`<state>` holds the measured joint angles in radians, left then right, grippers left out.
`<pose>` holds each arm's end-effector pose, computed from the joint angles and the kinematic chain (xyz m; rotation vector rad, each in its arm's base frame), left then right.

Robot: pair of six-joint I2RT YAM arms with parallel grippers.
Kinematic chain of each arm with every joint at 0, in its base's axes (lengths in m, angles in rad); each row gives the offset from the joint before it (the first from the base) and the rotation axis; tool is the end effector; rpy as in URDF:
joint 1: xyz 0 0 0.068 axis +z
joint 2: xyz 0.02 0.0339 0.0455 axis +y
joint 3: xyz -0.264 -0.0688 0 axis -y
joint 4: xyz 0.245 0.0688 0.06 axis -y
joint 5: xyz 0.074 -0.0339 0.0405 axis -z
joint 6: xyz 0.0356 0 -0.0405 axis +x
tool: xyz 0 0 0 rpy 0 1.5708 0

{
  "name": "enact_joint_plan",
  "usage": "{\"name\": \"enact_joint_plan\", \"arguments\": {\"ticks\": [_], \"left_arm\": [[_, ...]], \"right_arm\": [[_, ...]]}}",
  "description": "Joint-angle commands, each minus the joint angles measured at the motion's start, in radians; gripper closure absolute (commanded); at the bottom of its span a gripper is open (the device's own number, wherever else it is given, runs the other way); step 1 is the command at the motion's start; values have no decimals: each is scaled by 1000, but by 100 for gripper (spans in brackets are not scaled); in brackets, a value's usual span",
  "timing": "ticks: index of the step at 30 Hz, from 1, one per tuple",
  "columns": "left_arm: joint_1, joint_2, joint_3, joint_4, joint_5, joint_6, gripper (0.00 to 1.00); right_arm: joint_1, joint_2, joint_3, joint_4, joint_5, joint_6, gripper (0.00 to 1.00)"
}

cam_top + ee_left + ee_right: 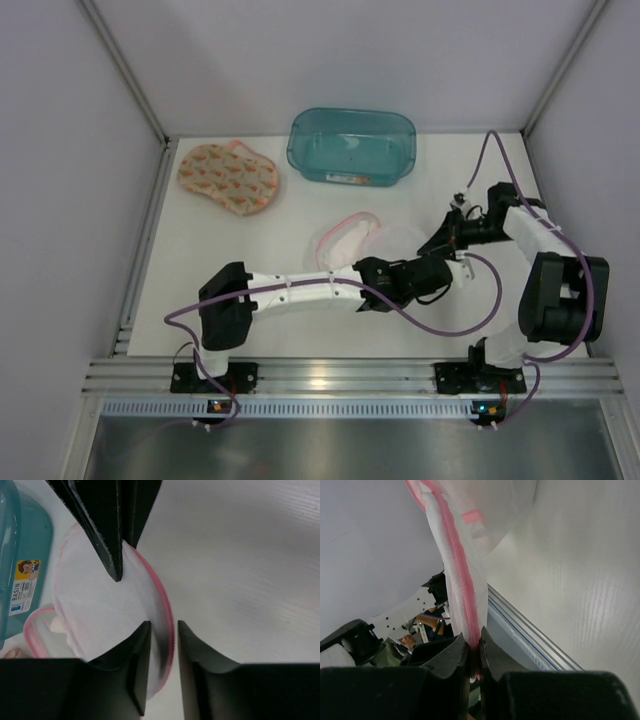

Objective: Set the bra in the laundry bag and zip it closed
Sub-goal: Close the laundry bag at the center of the board.

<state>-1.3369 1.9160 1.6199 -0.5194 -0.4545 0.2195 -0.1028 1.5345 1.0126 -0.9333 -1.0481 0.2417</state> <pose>0.1158 -0.4184 0.2707 1.4481 1.7663 -0.0323 0.2651 0.0037 0.2160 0.3724 2.6651 1.5614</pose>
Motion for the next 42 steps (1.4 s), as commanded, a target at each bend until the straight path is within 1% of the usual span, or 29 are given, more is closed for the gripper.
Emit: {"name": "enact_joint_plan", "arguments": {"ticks": [1, 2, 3, 4, 5, 6, 7, 9, 10, 11, 12, 13, 14, 16, 17, 19, 20, 22, 23, 25, 27, 30, 32, 35, 37, 38, 40, 41, 42], "left_arm": [[39, -58, -3, 38, -21, -66, 72], [54, -81, -20, 38, -16, -77, 78], [62, -93, -29, 38, -9, -89, 92], [70, -107, -38, 38, 14, -98, 97], [82, -136, -48, 38, 23, -117, 100], [87, -152, -69, 39, 33, -130, 100], [91, -169, -81, 39, 46, -146, 100], [119, -222, -113, 41, 94, -198, 100], [128, -238, -121, 39, 117, -251, 100], [160, -277, -135, 41, 184, -285, 100], [185, -302, -150, 53, 242, -323, 100], [214, -328, -200, 74, 302, -395, 100], [288, -391, -236, 106, 369, -431, 100], [356, -452, -352, 240, 480, -523, 100], [407, -512, -388, 289, 496, -549, 100], [444, -564, -458, 402, 508, -630, 100], [473, -607, -530, 441, 520, -652, 100], [510, -661, -593, 558, 531, -712, 100], [521, -679, -662, 588, 527, -729, 100], [542, -718, -725, 677, 539, -800, 100], [582, -774, -802, 731, 551, -851, 100], [617, -805, -842, 774, 594, -963, 100], [656, -818, -861, 832, 626, -1003, 100], [708, -812, -893, 904, 684, -1112, 100], [746, -804, -908, 963, 708, -1178, 100], [751, -802, -911, 978, 723, -1186, 100], [762, -804, -926, 1006, 737, -1201, 100], [765, -805, -931, 1012, 741, -1209, 100], [768, -807, -939, 1016, 752, -1212, 100]], "right_arm": [[11, -28, 12, 45, -41, 21, 89], [9, -27, 18, 47, -41, 16, 88], [9, -28, 29, 57, -41, 18, 84], [9, -27, 37, 68, -40, 25, 78], [6, -25, 43, 80, -39, 34, 69], [5, -30, 62, 94, -35, 50, 45], [0, -33, 75, 123, -9, 56, 34], [-20, -60, 108, 183, 16, 89, 16], [-28, -71, 119, 214, 43, 100, 12], [-46, -79, 133, 269, 62, 108, 3], [-52, -94, 161, 293, 81, 113, 1], [-57, -102, 173, 319, 115, 113, 1], [-64, -108, 179, 371, 134, 111, 1], [-67, -132, 176, 433, 161, 111, 1], [-71, -140, 167, 468, 152, 113, 0], [-71, -151, 123, 574, 73, 120, 1], [-71, -152, 104, 662, 45, 137, 1], [-71, -151, 26, 787, -50, 229, 1], [-64, -152, -1, 833, -55, 267, 1], [-55, -181, -106, 1024, -24, 402, 1], [-43, -229, -211, 1138, 5, 493, 1], [9, -209, -239, 1136, 19, 482, 3], [55, -185, -262, 1229, 16, 507, 5], [112, -137, -319, 1443, 5, 593, 11], [161, -94, -324, 1528, -6, 628, 12], [196, -44, -324, 1641, -12, 689, 13], [227, 8, -325, 1763, -20, 764, 16], [257, 63, -316, 1876, -21, 830, 18], [271, 88, -309, 1913, -20, 853, 20]]}}
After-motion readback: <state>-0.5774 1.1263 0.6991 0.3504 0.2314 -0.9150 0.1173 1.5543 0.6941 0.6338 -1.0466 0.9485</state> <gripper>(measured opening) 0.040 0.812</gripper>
